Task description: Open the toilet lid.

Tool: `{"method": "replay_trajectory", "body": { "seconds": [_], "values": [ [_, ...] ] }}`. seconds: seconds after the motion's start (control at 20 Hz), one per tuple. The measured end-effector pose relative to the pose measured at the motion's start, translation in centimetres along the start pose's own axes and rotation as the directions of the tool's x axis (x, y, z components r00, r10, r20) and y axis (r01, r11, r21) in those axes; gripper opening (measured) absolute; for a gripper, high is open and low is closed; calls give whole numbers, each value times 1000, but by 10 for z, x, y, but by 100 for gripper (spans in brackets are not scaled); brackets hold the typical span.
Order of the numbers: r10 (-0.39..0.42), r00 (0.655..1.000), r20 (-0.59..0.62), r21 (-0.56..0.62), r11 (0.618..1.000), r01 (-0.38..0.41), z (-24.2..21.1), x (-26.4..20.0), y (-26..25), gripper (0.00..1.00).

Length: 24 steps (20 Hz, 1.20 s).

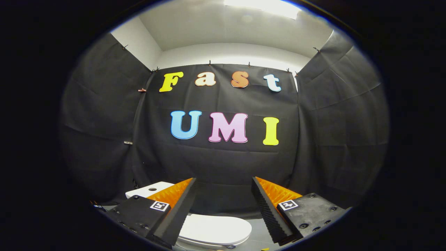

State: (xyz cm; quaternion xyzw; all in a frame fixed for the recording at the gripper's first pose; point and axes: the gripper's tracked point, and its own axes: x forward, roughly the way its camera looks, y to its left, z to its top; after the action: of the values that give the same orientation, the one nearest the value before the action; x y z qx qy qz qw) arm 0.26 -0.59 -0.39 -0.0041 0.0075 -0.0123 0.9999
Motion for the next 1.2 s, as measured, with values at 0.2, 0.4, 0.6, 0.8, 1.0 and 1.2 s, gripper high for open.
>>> {"method": "replay_trajectory", "body": {
  "seconds": [0.2,0.4,0.6,0.8,1.0,1.2],
  "values": [
    [-12,1000,-8,0,1000,12,-5,2,-5,97],
    [-29,999,-18,6,1000,29,-11,6,-11,98],
    [-43,998,-37,24,999,44,-21,9,-21,98],
    [-77,995,-63,51,995,80,-37,17,-37,98],
    [-111,988,-107,94,988,121,-64,26,-56,98],
    [-165,975,-150,123,975,184,-97,37,-83,98]
  ]
}}
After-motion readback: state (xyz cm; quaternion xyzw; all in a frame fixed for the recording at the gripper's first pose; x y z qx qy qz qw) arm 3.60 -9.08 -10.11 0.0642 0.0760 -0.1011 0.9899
